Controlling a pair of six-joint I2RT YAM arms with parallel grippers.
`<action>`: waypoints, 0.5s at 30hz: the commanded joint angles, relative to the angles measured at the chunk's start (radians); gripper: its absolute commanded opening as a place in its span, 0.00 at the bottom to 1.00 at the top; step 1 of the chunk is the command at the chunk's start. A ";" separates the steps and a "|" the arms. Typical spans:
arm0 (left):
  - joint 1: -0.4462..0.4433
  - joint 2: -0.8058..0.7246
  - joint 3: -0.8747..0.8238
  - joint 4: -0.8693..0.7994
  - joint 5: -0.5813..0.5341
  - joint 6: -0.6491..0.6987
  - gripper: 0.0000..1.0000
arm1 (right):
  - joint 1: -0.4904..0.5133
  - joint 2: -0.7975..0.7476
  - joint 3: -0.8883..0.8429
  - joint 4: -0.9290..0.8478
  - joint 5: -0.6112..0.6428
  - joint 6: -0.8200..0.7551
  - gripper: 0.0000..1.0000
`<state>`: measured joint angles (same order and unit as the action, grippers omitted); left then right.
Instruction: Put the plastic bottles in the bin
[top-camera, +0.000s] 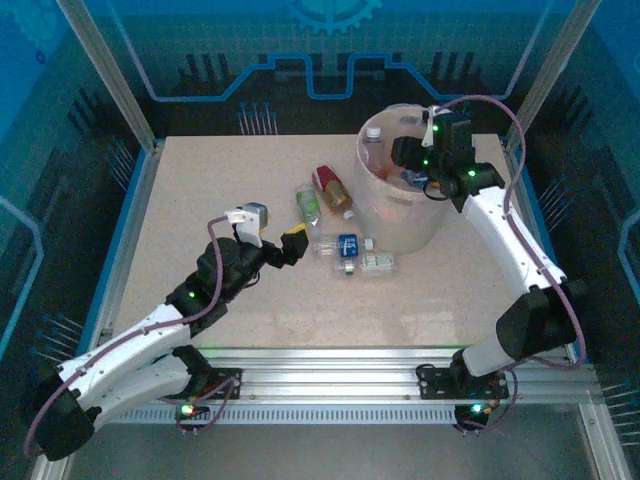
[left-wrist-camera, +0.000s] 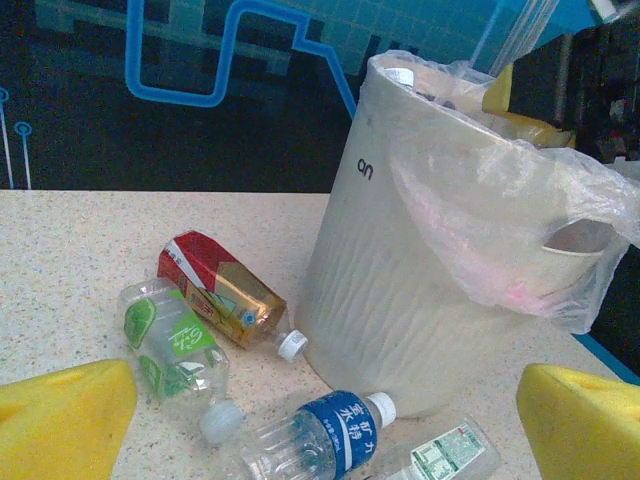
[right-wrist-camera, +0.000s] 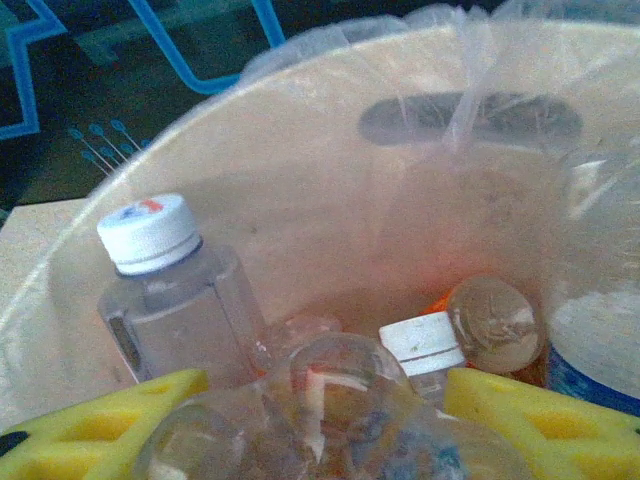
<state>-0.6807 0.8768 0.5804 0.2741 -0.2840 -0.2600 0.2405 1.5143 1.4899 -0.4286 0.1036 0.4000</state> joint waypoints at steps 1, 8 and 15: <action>-0.002 0.013 0.013 0.009 -0.029 -0.008 0.99 | -0.017 0.027 -0.012 -0.033 -0.029 -0.004 0.41; -0.003 0.032 0.025 -0.002 -0.031 -0.012 0.99 | -0.016 0.095 0.034 -0.095 -0.064 -0.070 0.46; -0.003 0.046 0.030 -0.002 -0.032 -0.022 0.99 | -0.013 0.191 0.149 -0.193 -0.074 -0.100 0.56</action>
<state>-0.6807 0.9180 0.5808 0.2729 -0.2955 -0.2630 0.2344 1.6566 1.6051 -0.4953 0.0547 0.3332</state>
